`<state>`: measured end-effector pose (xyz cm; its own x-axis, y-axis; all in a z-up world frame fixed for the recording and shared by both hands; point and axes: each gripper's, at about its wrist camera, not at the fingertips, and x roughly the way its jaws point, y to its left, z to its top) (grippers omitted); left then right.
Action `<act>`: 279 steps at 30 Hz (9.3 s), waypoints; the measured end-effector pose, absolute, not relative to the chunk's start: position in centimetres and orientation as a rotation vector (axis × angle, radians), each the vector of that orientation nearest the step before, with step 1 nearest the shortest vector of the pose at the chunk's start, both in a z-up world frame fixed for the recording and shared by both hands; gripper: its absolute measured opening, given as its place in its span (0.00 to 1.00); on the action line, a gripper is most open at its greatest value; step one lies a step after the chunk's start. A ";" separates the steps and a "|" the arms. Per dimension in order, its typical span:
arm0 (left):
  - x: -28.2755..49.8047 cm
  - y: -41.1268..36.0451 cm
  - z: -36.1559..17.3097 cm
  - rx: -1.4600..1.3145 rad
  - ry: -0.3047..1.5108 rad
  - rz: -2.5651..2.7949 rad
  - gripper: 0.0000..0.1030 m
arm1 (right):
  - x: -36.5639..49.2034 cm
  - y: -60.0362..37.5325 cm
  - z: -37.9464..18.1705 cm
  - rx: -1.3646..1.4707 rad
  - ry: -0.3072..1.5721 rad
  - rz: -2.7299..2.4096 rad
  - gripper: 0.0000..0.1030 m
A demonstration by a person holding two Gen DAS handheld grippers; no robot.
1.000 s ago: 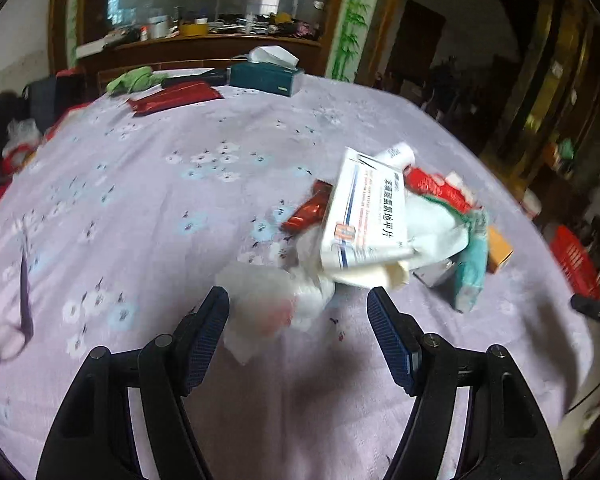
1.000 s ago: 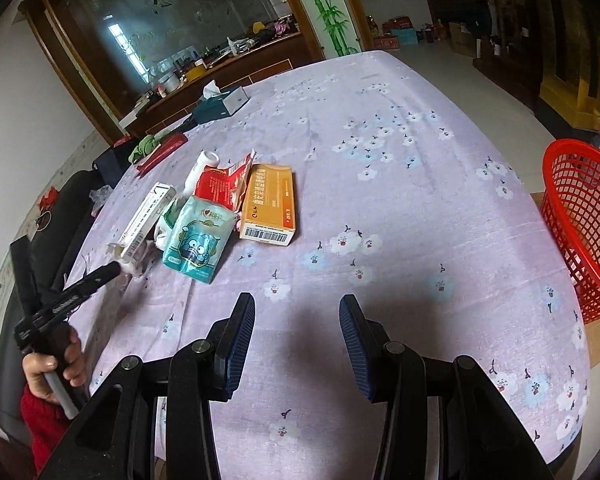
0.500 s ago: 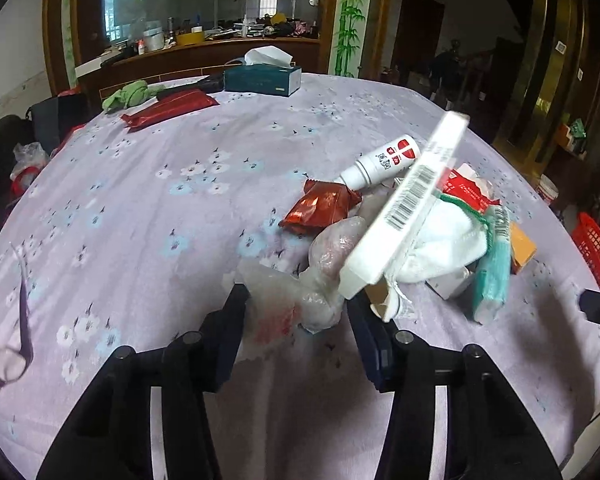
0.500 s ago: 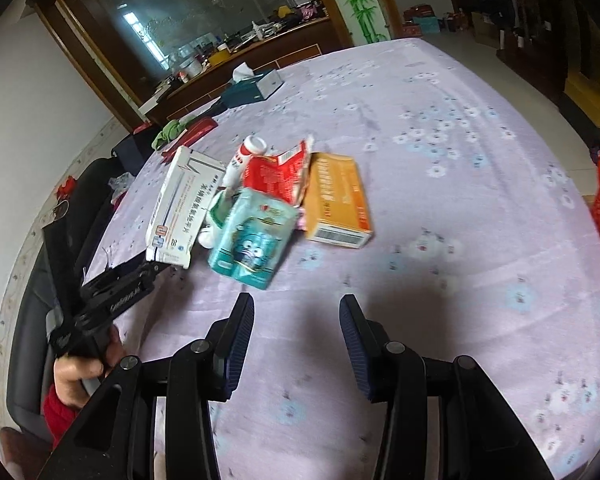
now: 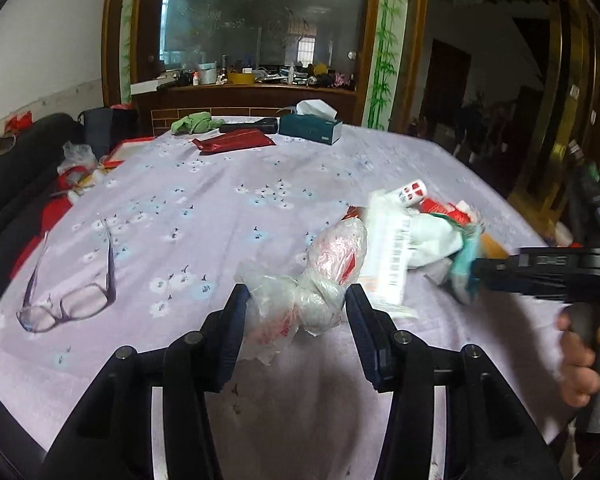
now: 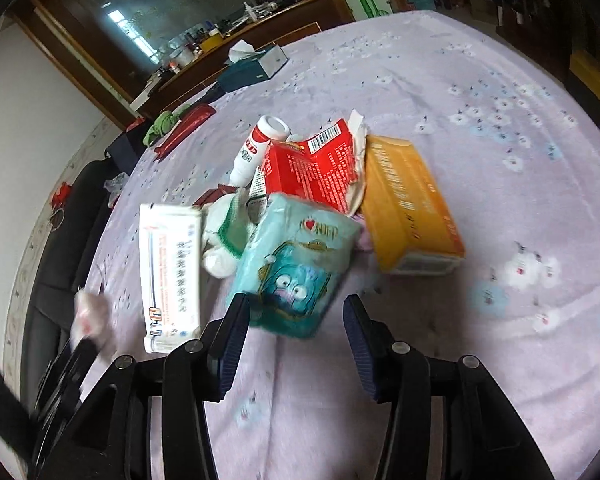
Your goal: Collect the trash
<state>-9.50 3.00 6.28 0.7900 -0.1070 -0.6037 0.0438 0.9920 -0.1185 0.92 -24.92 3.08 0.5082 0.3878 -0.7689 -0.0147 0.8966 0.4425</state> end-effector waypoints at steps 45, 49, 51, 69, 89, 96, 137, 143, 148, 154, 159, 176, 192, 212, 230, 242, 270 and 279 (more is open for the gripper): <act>-11.3 -11.0 6.0 -0.006 0.652 -0.293 0.47 | -10.1 -31.0 6.3 0.278 0.759 0.161 0.11; -11.3 -11.5 6.1 0.004 0.655 -0.298 0.47 | -10.3 -31.4 6.2 0.288 0.756 0.158 0.11; -11.2 -11.8 6.1 0.011 0.656 -0.300 0.47 | -10.4 -31.6 6.3 0.294 0.756 0.157 0.11; -11.1 -12.1 5.9 0.049 0.651 -0.231 0.47 | -10.9 -31.5 6.8 0.281 0.743 0.153 0.11; -11.1 -11.3 6.1 0.027 0.654 -0.215 0.47 | -11.7 -30.2 8.1 0.247 0.724 0.135 0.11; -11.1 -11.5 5.8 0.036 0.657 -0.219 0.47 | -11.6 -30.0 7.6 0.245 0.740 0.135 0.11; -10.6 -11.3 5.1 0.084 0.633 -0.145 0.47 | -10.9 -29.4 7.2 0.227 0.746 0.143 0.12; -10.6 -11.3 5.1 0.084 0.633 -0.145 0.47 | -10.8 -29.3 7.0 0.226 0.750 0.142 0.12; -10.6 -11.4 5.1 0.084 0.634 -0.145 0.47 | -10.7 -29.3 6.8 0.224 0.752 0.142 0.12; -10.6 -11.5 5.1 0.088 0.634 -0.145 0.47 | -10.6 -29.4 6.8 0.229 0.755 0.142 0.12; -10.6 -11.6 5.2 0.090 0.634 -0.149 0.47 | -10.6 -29.8 6.8 0.235 0.752 0.142 0.12; -9.8 -16.6 7.6 0.124 0.644 -0.301 0.47 | -12.1 -36.5 8.9 0.322 0.671 0.050 0.12; -8.5 -34.3 11.5 0.128 0.711 -0.785 0.47 | -17.0 -54.4 11.7 0.418 0.570 -0.346 0.12; -4.8 -43.4 9.2 0.090 0.793 -0.817 0.65 | -16.4 -63.0 9.8 0.523 0.578 -0.503 0.35; -8.0 -22.5 10.0 0.052 0.734 -0.505 0.66 | -11.6 -45.4 8.5 0.382 0.719 -0.108 0.35; -4.3 -4.9 8.4 -0.086 0.773 -0.081 0.74 | -9.0 -37.3 8.1 0.297 0.792 0.069 0.42; 1.4 -0.8 2.8 -0.309 0.793 -0.029 0.50 | 1.9 -33.0 4.8 0.399 0.930 0.200 0.59; 1.6 -0.7 3.4 -0.327 0.749 -0.050 0.50 | 5.5 -31.8 2.2 0.371 1.000 0.207 0.58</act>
<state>1.57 -0.70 3.37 0.7334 -0.1600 -0.6607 -0.0714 0.9484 -0.3090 5.46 -31.76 2.20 0.5277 0.3369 -0.7798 -0.0005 0.9181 0.3963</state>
